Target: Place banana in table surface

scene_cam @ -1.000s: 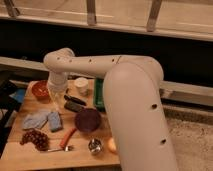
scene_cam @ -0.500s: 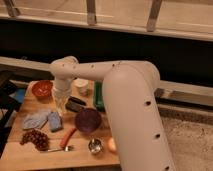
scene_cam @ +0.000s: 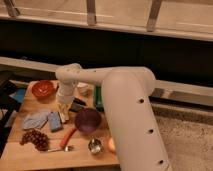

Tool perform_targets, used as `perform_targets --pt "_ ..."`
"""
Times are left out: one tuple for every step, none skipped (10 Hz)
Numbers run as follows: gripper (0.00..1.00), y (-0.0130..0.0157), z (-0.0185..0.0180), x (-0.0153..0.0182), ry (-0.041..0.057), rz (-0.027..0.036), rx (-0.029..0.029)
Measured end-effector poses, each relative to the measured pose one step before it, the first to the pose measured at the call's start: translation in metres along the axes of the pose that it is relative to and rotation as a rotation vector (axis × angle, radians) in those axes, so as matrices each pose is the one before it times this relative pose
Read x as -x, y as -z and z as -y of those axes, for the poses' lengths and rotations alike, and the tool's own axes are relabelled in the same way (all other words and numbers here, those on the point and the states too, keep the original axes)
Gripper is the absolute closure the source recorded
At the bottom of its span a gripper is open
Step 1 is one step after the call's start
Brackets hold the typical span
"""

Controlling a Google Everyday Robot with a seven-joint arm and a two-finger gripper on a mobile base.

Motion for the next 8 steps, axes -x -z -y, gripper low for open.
perform_targets --pt "0.41 -0.00700 0.00091 -0.00006 -0.00374 -0.02128 0.00356" --pt "0.30 -0.00667 0.00262 0.00046 -0.00704 -0.01964 0.00460" --pt "0.26 -0.00362 0.00085 0.00017 -0.00251 -0.01021 0.00329" --pt "0.26 -0.00094 -0.00007 -0.00023 -0.00112 -0.00450 0.00213" --pt "0.26 0.00108 -0.00085 -0.00058 0.00036 -0.00025 0.00212" --pt "0.26 0.00203 0.00026 -0.00010 -0.00115 0.00131 0.00271" --pt "0.26 0.00031 0.00121 0.00039 -0.00196 0.00086 0.00051" --pt "0.26 -0.00021 -0.00025 -0.00003 0.00026 0.00003 0.00032"
